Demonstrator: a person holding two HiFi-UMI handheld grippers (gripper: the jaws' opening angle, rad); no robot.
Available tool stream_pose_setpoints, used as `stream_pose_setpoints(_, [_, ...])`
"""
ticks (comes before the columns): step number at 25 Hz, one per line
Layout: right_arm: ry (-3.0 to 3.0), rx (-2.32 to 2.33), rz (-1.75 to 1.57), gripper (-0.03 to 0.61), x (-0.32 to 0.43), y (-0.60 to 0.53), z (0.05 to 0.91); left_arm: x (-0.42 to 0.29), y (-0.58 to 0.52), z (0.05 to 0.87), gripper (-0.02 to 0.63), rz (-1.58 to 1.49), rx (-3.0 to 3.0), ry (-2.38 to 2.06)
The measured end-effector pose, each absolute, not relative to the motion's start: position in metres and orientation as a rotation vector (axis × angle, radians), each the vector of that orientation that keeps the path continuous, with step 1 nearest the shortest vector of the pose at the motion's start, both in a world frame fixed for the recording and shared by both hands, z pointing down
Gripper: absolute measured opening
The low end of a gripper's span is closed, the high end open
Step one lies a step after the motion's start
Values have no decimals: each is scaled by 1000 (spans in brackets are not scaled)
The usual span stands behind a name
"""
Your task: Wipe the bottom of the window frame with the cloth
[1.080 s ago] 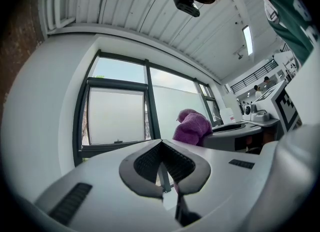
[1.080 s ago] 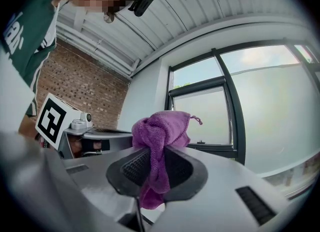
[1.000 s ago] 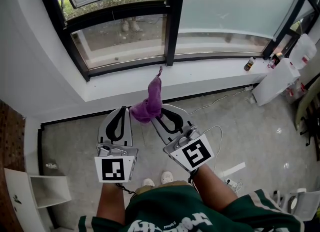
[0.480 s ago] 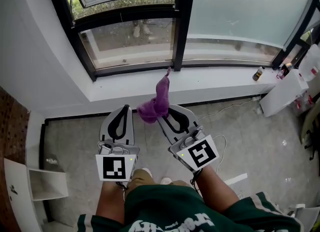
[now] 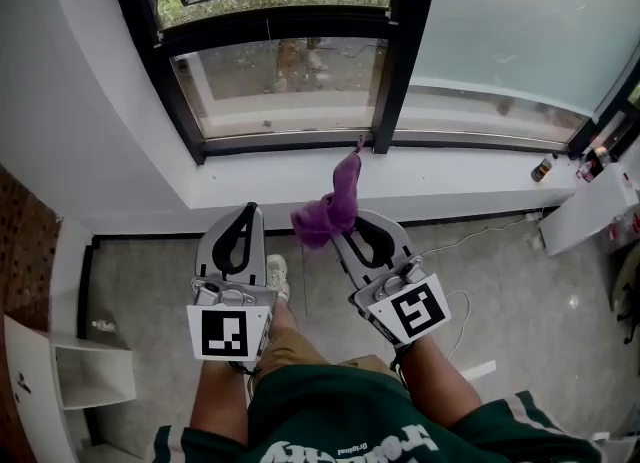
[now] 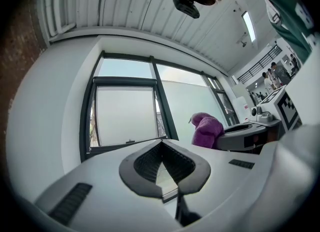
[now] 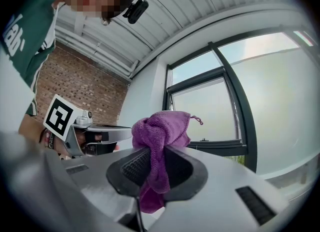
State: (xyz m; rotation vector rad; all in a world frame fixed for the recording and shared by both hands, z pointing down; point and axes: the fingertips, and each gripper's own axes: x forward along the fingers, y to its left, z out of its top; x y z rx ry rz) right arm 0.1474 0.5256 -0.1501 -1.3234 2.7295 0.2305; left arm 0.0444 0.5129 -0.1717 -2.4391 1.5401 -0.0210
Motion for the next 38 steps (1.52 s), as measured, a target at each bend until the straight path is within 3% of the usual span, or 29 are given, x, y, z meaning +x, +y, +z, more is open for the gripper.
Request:
stream_pose_setpoints(19, [2831,-1429,145,69,-2,127,-130,-65,94,-146,6,-142,-2538,1316])
stream_pose_setpoints(38, [2869,-1300,-191,69,13,63,-26,-37,41,-41,6,-232,-2693,1411])
